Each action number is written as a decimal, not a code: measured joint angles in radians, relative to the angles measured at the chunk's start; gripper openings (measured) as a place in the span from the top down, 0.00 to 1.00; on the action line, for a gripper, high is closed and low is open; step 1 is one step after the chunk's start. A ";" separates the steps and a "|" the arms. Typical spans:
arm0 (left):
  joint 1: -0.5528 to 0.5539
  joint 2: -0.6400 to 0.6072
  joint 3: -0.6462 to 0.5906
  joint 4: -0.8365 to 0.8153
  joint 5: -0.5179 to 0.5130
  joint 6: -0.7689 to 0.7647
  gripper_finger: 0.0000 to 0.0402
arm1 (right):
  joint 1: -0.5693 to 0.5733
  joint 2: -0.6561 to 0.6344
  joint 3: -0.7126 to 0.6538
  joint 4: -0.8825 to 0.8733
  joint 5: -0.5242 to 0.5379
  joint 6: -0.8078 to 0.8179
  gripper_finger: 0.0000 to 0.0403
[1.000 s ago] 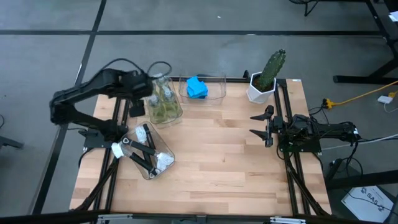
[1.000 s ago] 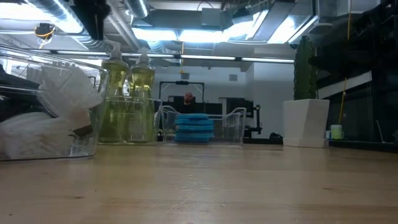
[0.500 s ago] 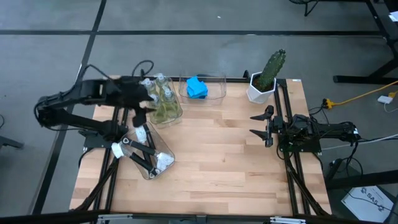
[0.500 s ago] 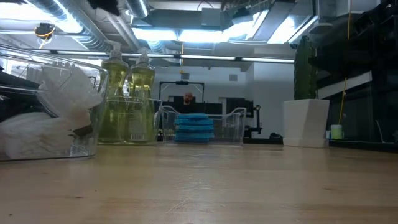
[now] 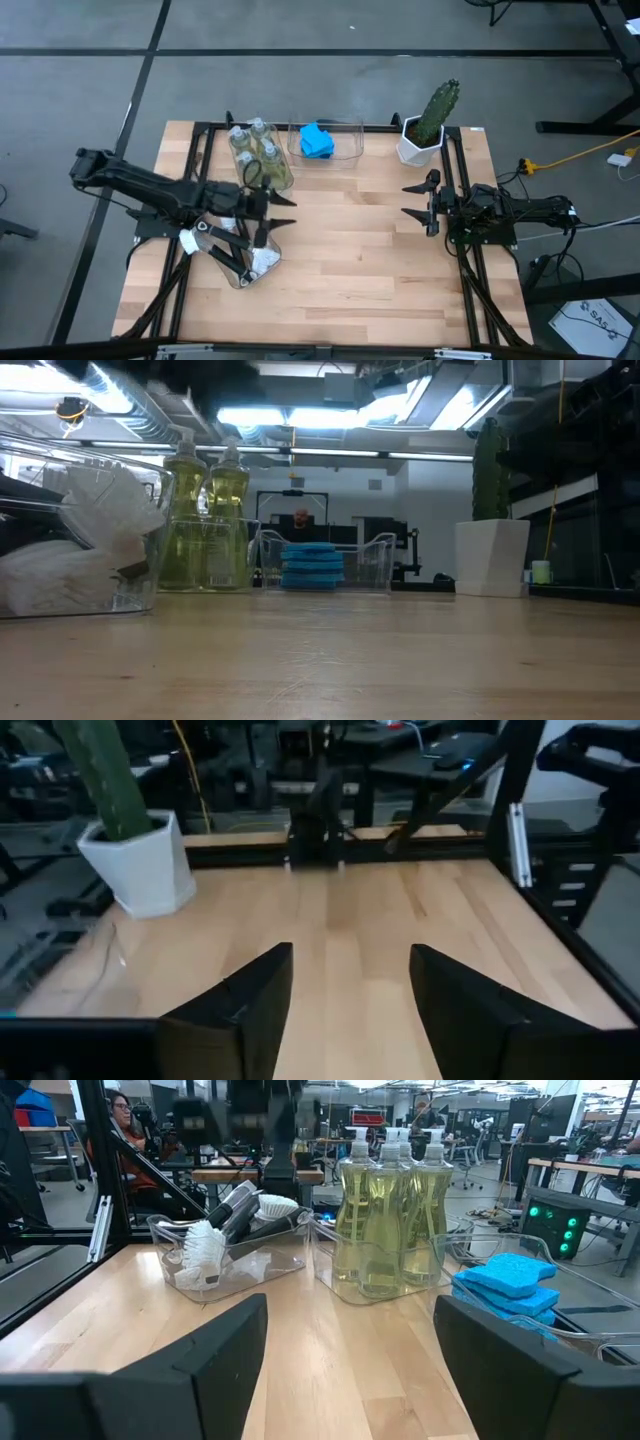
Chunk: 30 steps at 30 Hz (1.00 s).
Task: Pick & Place Kitchen Sink Supplies
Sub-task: Return to Home Position
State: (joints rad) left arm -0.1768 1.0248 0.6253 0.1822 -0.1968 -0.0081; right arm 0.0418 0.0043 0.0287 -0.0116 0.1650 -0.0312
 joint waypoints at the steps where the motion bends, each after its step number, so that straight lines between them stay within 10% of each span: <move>1: -0.001 0.016 -0.037 0.060 -0.001 -0.011 0.51 | 0.000 0.000 0.000 0.000 0.000 0.000 0.29; 12: -0.028 0.158 -0.363 0.608 0.129 -0.120 0.55 | 0.000 0.000 0.000 0.000 0.000 0.000 0.29; 30: 0.087 -0.306 -0.617 0.572 0.041 -0.105 0.57 | 0.000 0.000 0.000 0.000 0.000 0.000 0.29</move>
State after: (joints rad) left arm -0.0902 0.7185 0.0082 0.7542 -0.1555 -0.1131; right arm 0.0418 0.0044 0.0287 -0.0116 0.1650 -0.0314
